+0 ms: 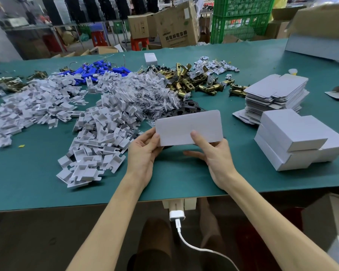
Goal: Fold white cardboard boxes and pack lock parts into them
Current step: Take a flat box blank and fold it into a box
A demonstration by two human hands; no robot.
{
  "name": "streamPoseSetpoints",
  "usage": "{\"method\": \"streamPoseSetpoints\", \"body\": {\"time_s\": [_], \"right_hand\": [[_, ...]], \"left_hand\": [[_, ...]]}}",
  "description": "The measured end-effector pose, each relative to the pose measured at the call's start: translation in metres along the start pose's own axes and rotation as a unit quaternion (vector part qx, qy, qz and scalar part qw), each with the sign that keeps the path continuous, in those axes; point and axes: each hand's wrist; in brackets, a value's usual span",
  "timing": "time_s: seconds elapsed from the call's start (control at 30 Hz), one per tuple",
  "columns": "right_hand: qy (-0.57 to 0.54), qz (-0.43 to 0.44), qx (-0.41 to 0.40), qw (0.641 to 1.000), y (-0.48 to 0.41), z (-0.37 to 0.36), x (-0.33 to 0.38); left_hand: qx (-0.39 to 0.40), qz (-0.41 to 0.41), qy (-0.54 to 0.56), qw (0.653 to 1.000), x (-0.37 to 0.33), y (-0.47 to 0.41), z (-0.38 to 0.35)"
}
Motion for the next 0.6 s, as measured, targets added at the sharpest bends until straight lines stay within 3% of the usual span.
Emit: {"method": "streamPoseSetpoints", "body": {"time_s": [0.33,0.6], "right_hand": [[-0.012,-0.002,0.002,1.0,0.0,0.002,-0.005],[-0.021,0.025,-0.012,0.999,-0.001,0.001,-0.005]], "left_hand": [[-0.034,-0.027,-0.042,0.998,-0.001,0.004,-0.002],[0.041,-0.038,-0.069,0.996,-0.004,0.012,-0.005]]}}
Point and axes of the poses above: each hand's wrist, its own y-axis away from the middle knuckle, its own z-axis out of the back of the hand, x = y × z, and after that the axes turned 6 degrees about x, right-handed
